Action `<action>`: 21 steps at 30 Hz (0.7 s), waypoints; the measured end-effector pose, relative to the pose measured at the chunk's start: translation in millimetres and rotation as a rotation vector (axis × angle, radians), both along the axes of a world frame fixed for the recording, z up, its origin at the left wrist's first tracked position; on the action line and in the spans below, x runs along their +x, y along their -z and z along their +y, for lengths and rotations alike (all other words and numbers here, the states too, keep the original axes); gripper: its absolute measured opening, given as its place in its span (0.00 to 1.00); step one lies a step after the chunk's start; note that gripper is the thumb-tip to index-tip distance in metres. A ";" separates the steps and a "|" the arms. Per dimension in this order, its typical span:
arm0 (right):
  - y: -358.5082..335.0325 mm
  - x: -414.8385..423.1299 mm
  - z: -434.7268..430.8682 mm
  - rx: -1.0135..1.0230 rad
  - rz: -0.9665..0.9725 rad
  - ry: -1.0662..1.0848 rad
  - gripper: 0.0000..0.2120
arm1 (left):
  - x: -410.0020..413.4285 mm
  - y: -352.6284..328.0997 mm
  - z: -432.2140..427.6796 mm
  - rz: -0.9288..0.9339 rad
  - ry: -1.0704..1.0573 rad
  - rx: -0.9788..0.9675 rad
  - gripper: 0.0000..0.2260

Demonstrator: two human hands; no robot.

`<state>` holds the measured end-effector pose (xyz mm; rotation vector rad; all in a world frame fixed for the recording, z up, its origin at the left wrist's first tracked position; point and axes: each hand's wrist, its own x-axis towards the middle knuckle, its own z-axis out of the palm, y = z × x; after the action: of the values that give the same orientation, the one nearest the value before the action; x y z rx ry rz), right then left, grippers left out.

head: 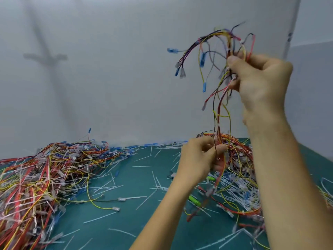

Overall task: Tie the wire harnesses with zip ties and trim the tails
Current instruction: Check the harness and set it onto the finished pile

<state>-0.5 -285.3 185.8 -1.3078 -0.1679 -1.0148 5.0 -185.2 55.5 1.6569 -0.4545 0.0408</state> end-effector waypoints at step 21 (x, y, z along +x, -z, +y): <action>64.6 73.3 -33.9 -0.310 0.393 0.400 0.09 | -10.1 36.8 -84.7 0.197 0.042 0.078 0.11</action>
<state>72.8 -319.2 121.2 -1.8471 0.2562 -1.0678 -5.1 -269.9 18.7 1.7079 -0.3442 -0.1715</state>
